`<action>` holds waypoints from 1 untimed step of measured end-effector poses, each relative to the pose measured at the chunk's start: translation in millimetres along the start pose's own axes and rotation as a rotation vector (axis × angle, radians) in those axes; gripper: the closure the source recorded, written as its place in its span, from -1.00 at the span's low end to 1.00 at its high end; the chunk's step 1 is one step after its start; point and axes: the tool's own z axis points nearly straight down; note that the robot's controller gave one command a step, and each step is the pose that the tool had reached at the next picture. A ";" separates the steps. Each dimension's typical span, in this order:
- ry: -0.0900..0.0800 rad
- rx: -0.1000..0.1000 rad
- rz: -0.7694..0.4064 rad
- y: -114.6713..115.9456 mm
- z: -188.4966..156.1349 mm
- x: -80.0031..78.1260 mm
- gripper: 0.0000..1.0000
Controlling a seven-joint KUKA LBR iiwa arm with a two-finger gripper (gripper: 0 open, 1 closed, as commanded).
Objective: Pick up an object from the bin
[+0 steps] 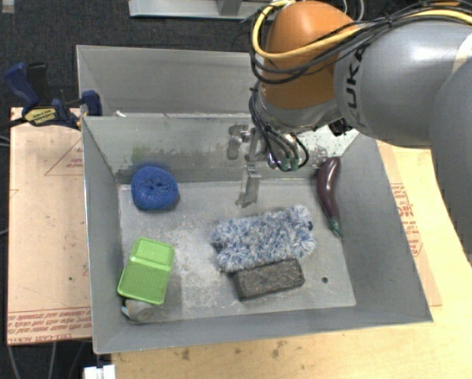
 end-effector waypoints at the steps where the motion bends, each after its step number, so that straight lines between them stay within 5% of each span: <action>1: -0.008 0.000 0.001 -0.4 -5.4 -1.5 -1.00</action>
Offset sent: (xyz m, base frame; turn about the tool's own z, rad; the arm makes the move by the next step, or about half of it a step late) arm -0.0465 -0.0554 -0.1281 -0.2991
